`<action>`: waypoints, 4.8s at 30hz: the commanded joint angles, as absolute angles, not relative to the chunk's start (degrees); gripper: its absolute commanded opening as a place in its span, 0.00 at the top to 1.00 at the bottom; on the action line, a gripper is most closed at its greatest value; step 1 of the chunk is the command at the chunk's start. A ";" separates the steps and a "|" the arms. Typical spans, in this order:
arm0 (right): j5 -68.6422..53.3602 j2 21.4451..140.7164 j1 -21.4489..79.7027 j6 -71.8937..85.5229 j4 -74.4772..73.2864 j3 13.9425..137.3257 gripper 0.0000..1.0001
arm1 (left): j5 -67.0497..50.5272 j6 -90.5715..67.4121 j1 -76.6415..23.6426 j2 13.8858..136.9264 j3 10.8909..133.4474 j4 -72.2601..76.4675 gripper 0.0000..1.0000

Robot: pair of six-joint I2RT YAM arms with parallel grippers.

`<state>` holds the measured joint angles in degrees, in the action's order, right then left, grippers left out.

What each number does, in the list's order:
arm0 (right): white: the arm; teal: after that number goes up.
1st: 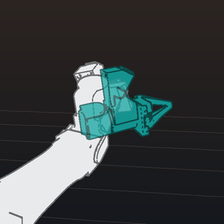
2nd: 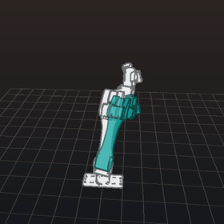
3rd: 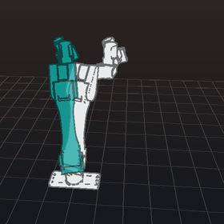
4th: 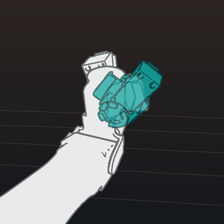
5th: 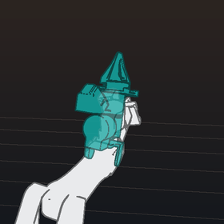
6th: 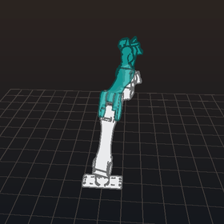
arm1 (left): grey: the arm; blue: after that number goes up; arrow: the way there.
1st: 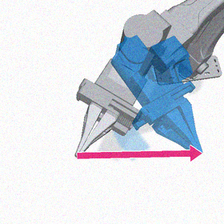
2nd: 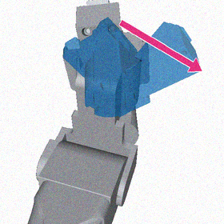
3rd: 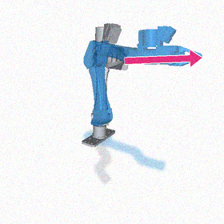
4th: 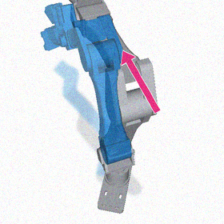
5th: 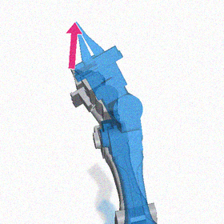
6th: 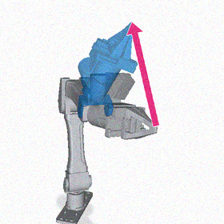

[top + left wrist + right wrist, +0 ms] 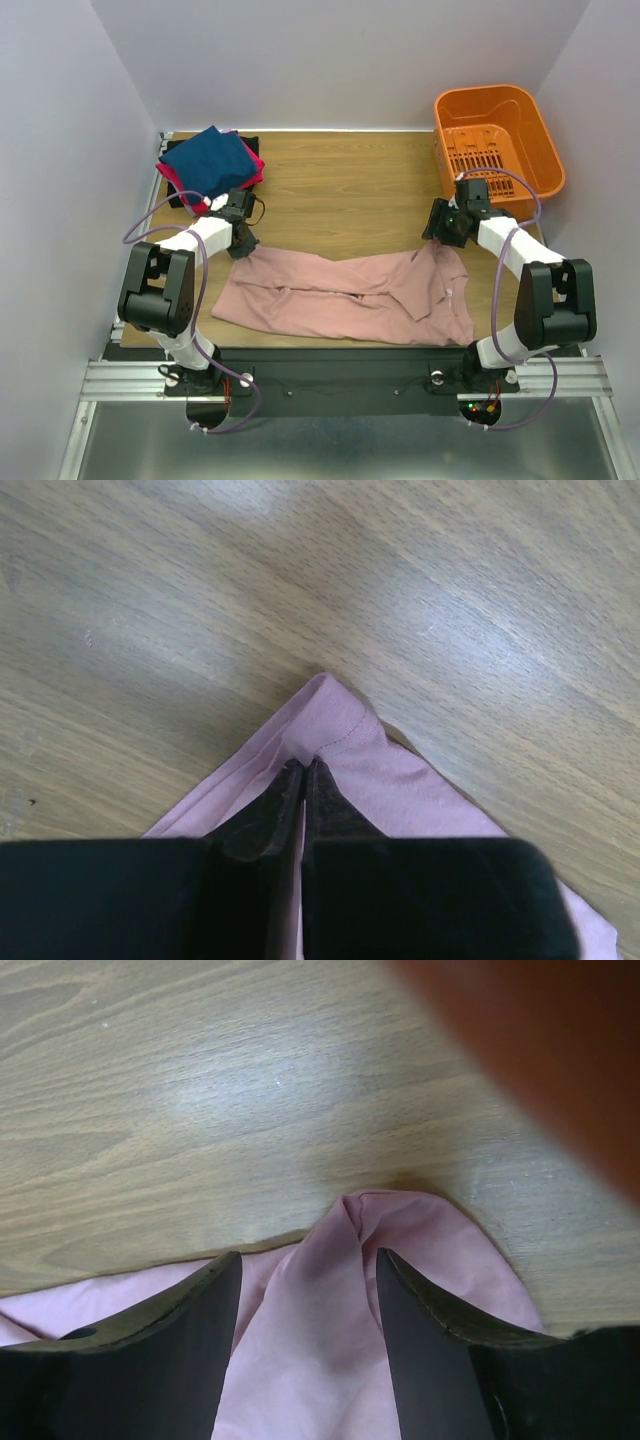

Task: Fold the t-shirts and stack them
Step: Fold the tshirt

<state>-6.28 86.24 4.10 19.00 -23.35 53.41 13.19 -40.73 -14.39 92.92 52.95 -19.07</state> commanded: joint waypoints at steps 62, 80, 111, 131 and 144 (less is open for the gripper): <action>-1.67 87.98 9.67 24.61 -31.73 57.22 0.30 | 10.72 -33.40 -1.06 96.06 55.55 -16.87 1.00; -5.80 84.90 9.67 24.43 -31.90 53.18 0.54 | 10.20 -32.26 -0.44 96.50 55.55 -16.79 1.00; -11.78 83.23 11.86 22.15 -38.93 47.20 0.80 | 8.97 -30.85 -0.44 97.56 56.43 -16.17 1.00; -15.20 74.44 11.87 24.17 -55.45 53.52 1.00 | 7.56 -29.35 -0.53 98.35 56.34 -14.59 1.00; -16.79 70.49 11.78 24.52 -61.79 52.04 1.00 | 6.77 -28.04 -0.53 98.79 57.22 -14.24 1.00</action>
<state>-16.38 71.99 11.35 24.01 -59.27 52.05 7.25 -29.52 -0.89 96.79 56.29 -13.89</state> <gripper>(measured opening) 0.012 0.098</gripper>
